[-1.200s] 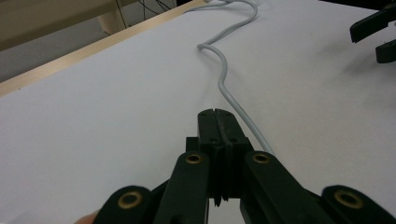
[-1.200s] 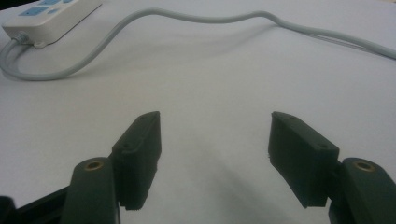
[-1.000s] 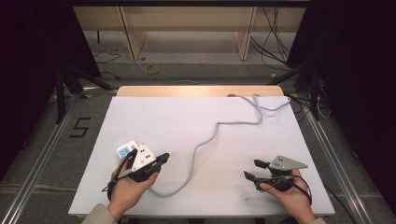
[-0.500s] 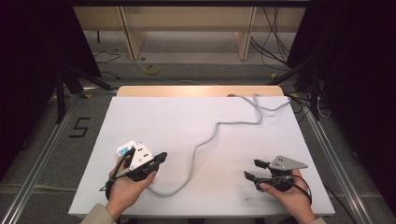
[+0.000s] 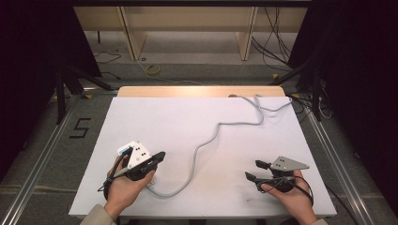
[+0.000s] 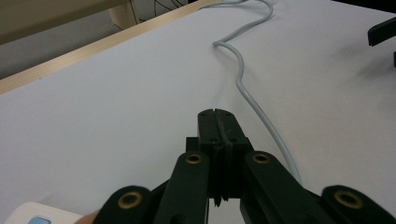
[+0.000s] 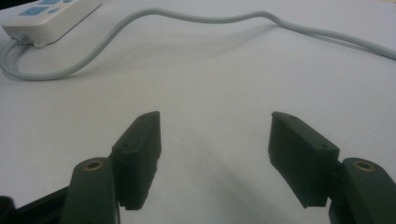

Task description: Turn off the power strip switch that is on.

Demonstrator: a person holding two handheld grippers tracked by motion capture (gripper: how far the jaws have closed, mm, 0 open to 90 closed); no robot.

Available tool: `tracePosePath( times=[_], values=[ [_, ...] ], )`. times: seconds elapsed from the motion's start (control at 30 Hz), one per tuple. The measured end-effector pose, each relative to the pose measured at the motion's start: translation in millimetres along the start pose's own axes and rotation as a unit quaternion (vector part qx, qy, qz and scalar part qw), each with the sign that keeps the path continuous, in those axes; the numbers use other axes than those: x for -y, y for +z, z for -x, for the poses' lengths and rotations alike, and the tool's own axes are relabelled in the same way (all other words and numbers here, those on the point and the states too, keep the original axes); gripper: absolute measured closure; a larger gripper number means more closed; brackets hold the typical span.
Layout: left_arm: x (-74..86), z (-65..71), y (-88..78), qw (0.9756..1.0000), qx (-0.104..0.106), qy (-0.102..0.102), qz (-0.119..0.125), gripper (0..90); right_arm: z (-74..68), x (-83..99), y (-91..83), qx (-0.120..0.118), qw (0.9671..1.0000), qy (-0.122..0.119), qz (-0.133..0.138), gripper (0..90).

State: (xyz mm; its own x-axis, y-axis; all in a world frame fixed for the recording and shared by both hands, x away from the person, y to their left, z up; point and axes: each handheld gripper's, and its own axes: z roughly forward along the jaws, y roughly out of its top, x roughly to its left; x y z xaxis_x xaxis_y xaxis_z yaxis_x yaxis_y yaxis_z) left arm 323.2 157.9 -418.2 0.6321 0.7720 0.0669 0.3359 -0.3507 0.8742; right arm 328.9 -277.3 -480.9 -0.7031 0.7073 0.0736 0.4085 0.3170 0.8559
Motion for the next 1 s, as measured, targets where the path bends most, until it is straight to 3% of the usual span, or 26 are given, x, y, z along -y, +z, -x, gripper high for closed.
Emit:
tracePosePath(
  times=[1.0],
  values=[
    [6.9, -15.5, -0.7, 0.9995, -0.026, -0.01, -0.015, 89.7, -1.6, -2.5, -2.0, 0.0, 0.9999, -0.008, 0.011, 34.7]
  ],
)
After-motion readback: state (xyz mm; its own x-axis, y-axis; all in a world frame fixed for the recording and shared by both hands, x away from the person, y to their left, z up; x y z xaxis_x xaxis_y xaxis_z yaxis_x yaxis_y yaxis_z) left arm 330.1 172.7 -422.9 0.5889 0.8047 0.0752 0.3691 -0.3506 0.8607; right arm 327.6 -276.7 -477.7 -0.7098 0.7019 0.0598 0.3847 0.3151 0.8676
